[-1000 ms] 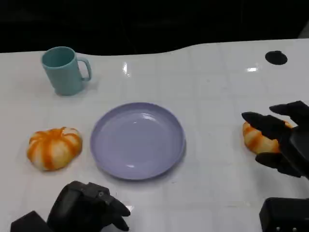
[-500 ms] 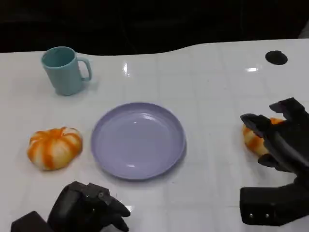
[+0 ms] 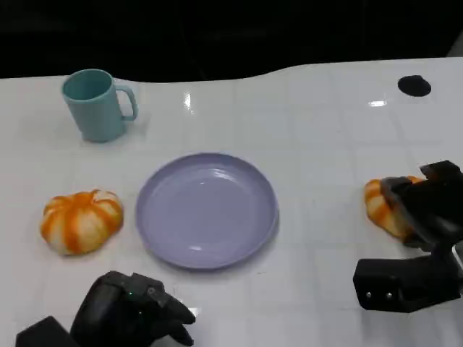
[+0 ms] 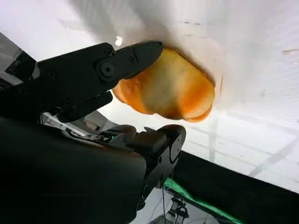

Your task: Grasp the bread from the table and place it into the plate.

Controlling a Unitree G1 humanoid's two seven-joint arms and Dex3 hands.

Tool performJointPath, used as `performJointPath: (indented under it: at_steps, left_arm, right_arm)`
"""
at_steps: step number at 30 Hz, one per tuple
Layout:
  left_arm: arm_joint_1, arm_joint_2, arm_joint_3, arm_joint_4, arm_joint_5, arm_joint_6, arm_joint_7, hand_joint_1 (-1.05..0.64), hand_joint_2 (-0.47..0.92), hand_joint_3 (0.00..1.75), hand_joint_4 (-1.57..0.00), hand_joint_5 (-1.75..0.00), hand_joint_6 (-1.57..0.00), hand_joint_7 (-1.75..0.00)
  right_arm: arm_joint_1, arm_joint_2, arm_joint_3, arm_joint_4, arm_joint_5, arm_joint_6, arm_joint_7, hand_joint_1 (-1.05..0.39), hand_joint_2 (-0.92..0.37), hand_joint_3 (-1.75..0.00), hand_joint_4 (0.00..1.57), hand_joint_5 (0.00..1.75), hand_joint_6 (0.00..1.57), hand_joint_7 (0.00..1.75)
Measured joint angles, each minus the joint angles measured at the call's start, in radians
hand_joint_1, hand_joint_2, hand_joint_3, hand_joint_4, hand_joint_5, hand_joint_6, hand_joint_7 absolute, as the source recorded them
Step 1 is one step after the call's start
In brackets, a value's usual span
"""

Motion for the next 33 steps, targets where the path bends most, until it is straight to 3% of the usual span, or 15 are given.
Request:
performJointPath:
  at_steps: [5, 7, 8, 9, 10, 12, 16, 18, 20, 21, 22, 26, 28, 31, 33]
  left_arm:
    - [0.002, 0.000, -0.001, -0.005, 0.000, 0.000, 0.000, -1.05, 0.90, 0.00, -1.42, -0.70, -1.57, -0.25]
    - [0.003, 0.000, -0.001, -0.007, 0.000, 0.001, 0.000, -1.05, 0.90, 0.00, -1.42, -0.70, -1.57, -0.25]
    - [0.004, 0.000, -0.001, -0.007, 0.000, 0.001, 0.000, -1.05, 0.91, 0.00, -1.42, -0.70, -1.57, -0.25]
    - [0.004, 0.000, -0.001, -0.008, 0.000, 0.001, 0.000, -1.05, 0.91, 0.00, -1.42, -0.70, -1.57, -0.25]
    - [0.005, 0.000, -0.002, -0.009, 0.000, 0.001, 0.000, -1.05, 0.91, 0.00, -1.42, -0.70, -1.57, -0.25]
    - [0.005, 0.000, -0.002, -0.010, 0.001, 0.001, 0.000, -1.05, 0.91, 0.00, -1.42, -0.71, -1.57, -0.25]
    - [0.008, 0.000, -0.002, -0.013, 0.001, 0.004, 0.001, -1.05, 0.91, 0.00, -1.42, -0.71, -1.57, -0.25]
    - [0.009, 0.000, -0.002, -0.014, 0.000, 0.005, 0.000, -1.05, 0.90, 0.00, -1.42, -0.70, -1.57, -0.25]
    - [0.011, 0.000, -0.003, -0.015, 0.000, 0.006, 0.000, -1.05, 0.90, 0.00, -1.42, -0.70, -1.57, -0.25]
    - [0.011, -0.001, -0.004, -0.017, 0.000, 0.007, 0.000, -1.05, 0.90, 0.00, -1.42, -0.70, -1.57, -0.25]
    - [0.012, -0.002, -0.004, -0.019, -0.001, 0.009, 0.000, -1.05, 0.90, 0.00, -1.42, -0.70, -1.57, -0.25]
    - [0.012, -0.004, -0.004, -0.022, -0.001, 0.010, 0.000, -1.05, 0.90, 0.00, -1.43, -0.70, -1.57, -0.25]
    - [0.012, -0.004, -0.004, -0.022, -0.001, 0.010, 0.000, -1.05, 0.90, 0.00, -1.43, -0.70, -1.57, -0.25]
    - [0.012, -0.004, -0.004, -0.022, 0.000, 0.010, 0.001, -1.05, 0.90, 0.00, -1.43, -0.70, -1.57, -0.25]
    - [0.012, -0.004, -0.004, -0.022, 0.000, 0.010, 0.001, -1.05, 0.90, 0.00, -1.43, -0.70, -1.57, -0.26]
  right_arm:
    - [-0.036, 0.006, 0.021, 0.095, 0.044, -0.003, -0.055, -0.44, -0.82, 0.00, 0.44, 0.14, 0.48, 0.02]
    - [-0.046, 0.009, 0.023, 0.129, 0.078, -0.028, -0.095, -0.34, -0.82, 0.00, 0.64, 0.16, 0.59, 0.03]
    - [-0.050, 0.009, 0.023, 0.144, 0.098, -0.051, -0.125, -0.27, -0.84, -0.01, 0.82, 0.24, 0.67, 0.06]
    - [-0.054, 0.009, 0.022, 0.163, 0.119, -0.080, -0.158, -0.19, -0.84, 0.00, 0.93, 0.71, 0.85, 0.07]
    - [-0.058, 0.010, 0.022, 0.183, 0.143, -0.114, -0.194, -0.15, -0.84, 0.00, 0.94, 0.99, 0.98, 0.07]
    - [-0.072, 0.011, 0.021, 0.229, 0.181, -0.181, -0.266, -0.11, -0.83, 0.00, 0.97, 1.29, 1.18, 0.09]
    - [-0.102, 0.009, 0.022, 0.295, 0.222, -0.270, -0.338, -0.07, -0.83, 0.00, 0.91, 1.66, 1.40, 0.17]
    - [-0.109, 0.006, 0.027, 0.325, 0.227, -0.309, -0.380, -0.07, -0.83, 0.00, 0.88, 1.73, 1.39, 0.26]
    - [-0.113, 0.005, 0.034, 0.346, 0.227, -0.328, -0.411, -0.06, -0.83, 0.00, 0.88, 1.74, 1.25, 0.53]
    - [-0.115, 0.005, 0.035, 0.353, 0.227, -0.332, -0.422, -0.05, -0.83, 0.00, 0.87, 1.74, 1.14, 0.76]
    - [-0.116, 0.005, 0.036, 0.358, 0.227, -0.335, -0.430, -0.07, -0.82, 0.00, 0.87, 1.75, 1.07, 0.81]
    - [-0.121, 0.005, 0.041, 0.365, 0.227, -0.340, -0.441, -0.09, -0.80, 0.00, 0.87, 1.73, 1.15, 0.59]
    - [-0.123, 0.005, 0.042, 0.364, 0.227, -0.340, -0.443, -0.06, -0.79, 0.00, 0.89, 1.72, 1.20, 0.57]
    - [-0.122, 0.005, 0.042, 0.364, 0.231, -0.351, -0.468, -0.04, -0.81, -0.01, 0.89, 1.72, 1.05, 1.01]
    - [-0.122, 0.005, 0.042, 0.363, 0.233, -0.364, -0.486, -0.02, -0.82, -0.01, 0.90, 1.72, 1.01, 1.13]
